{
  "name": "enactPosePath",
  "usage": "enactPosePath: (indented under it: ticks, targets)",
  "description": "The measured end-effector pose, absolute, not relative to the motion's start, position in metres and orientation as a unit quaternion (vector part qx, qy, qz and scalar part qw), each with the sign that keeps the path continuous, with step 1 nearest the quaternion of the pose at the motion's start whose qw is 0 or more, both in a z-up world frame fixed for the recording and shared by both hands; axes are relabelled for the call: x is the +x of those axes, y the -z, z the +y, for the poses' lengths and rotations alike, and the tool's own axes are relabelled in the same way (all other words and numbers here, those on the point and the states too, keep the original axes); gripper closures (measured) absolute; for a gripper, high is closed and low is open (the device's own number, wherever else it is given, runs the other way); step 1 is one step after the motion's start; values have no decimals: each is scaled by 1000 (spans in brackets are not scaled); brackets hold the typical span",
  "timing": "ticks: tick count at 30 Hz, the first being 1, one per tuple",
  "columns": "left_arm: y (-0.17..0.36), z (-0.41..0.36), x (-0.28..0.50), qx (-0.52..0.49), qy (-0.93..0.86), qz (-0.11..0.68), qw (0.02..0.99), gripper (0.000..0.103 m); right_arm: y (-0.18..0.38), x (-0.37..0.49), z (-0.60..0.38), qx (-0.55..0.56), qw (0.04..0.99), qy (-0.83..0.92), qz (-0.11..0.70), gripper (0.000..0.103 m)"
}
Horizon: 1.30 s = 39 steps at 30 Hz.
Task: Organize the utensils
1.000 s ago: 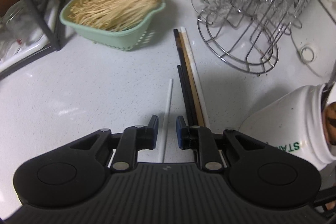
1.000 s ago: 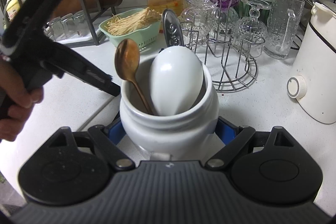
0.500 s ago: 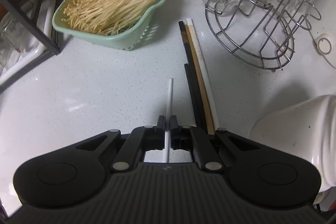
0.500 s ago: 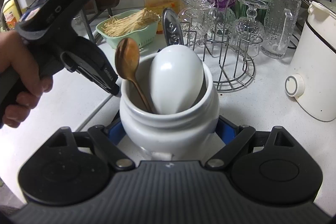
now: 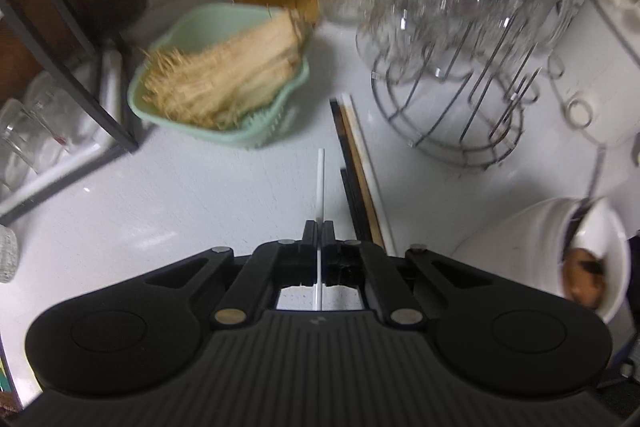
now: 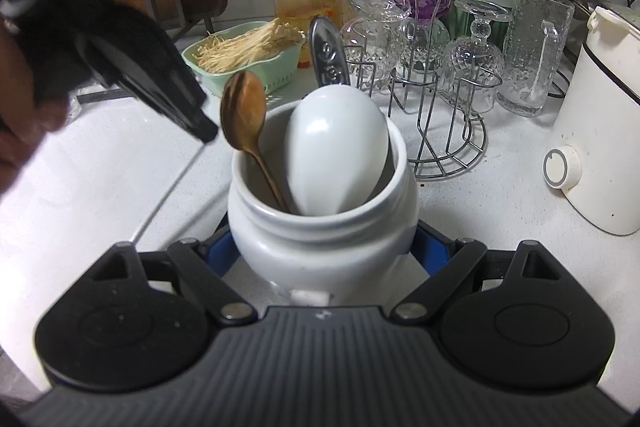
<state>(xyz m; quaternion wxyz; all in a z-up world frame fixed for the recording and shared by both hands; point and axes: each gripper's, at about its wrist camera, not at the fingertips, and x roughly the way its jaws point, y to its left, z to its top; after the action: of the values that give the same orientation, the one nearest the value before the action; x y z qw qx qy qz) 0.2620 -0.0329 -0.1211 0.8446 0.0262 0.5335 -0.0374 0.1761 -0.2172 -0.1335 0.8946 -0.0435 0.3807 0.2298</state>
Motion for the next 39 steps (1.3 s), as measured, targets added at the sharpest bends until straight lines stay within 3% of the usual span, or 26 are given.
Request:
enactPosePath:
  ticks: [9,20,22,24,39]
  targets:
    - [77,-17,236,-26,50,496,867,103,133,179,-215,-45,896,-228,378,12]
    - [120,4,204,-77,39,523,848,101,133,179,-216,-45,896,-230,378,12]
    - [128,12,192,-82,30,529,844,95,133,179,-216,-45,896,-230,378,12]
    - [136,21,181,-94,26,535,839,80,133,179,-216,-44,896,-230,378,12]
    - [170,10,120,-61,60,546,834,80,132,178,-212,-37,897,-201,393,12]
